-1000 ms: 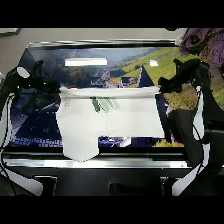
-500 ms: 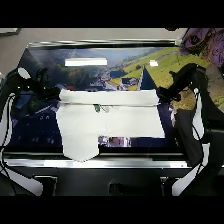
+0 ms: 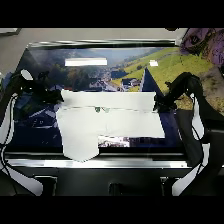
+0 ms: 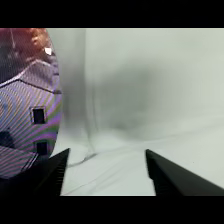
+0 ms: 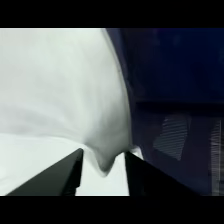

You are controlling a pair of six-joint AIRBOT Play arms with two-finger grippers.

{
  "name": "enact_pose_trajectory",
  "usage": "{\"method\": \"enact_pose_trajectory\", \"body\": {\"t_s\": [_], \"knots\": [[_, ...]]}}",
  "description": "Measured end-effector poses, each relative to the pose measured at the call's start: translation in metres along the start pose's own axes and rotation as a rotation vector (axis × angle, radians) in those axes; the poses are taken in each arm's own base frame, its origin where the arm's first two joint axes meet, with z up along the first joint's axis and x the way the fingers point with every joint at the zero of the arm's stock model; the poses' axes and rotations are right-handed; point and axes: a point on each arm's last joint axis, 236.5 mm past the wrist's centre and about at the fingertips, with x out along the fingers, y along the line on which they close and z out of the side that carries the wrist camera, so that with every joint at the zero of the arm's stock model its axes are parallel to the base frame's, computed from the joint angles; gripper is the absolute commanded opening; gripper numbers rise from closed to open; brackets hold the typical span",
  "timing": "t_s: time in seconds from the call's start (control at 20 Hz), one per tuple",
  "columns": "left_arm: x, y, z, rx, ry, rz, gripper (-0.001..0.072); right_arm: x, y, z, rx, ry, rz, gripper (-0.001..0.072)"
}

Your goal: Fold the clothes and pants, and hang the long-sleeved shirts on hangers.

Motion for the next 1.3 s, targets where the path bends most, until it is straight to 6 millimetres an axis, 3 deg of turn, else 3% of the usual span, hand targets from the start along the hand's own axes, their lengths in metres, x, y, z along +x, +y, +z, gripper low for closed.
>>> {"method": "enact_pose_trajectory", "body": {"t_s": [0.15, 0.3, 0.4, 0.5, 0.65, 0.85, 1.05, 1.3], "knots": [[-0.019, 0.006, 0.008, -0.026, -0.053, 0.003, 0.0638, -0.019, -0.003, -0.002, -0.025, -0.043, -0.026, 0.0451], [-0.056, 0.025, 0.003, -0.083, -0.099, 0.016, 0.0627, -0.060, -0.017, -0.007, -0.026, -0.133, -0.023, 0.0449], [-0.074, 0.045, -0.024, -0.150, -0.091, 0.028, 0.0628, -0.083, -0.038, -0.016, 0.015, -0.195, 0.011, 0.0449], [-0.078, 0.059, -0.064, -0.220, -0.064, 0.026, 0.0627, -0.091, -0.060, -0.037, 0.073, -0.223, 0.060, 0.0449], [-0.064, 0.062, -0.135, -0.311, -0.031, -0.006, 0.0628, -0.080, -0.080, -0.072, 0.146, -0.233, 0.113, 0.0449], [-0.029, 0.033, -0.216, -0.361, 0.001, -0.108, 0.0628, -0.062, -0.085, -0.099, 0.187, -0.238, 0.144, 0.0449], [-0.002, 0.004, -0.256, -0.400, 0.024, -0.221, 0.0627, -0.058, -0.082, -0.104, 0.199, -0.252, 0.169, 0.0448], [0.017, -0.021, -0.279, -0.428, 0.062, -0.305, 0.0627, -0.058, -0.076, -0.104, 0.204, -0.259, 0.203, 0.0448]]}}
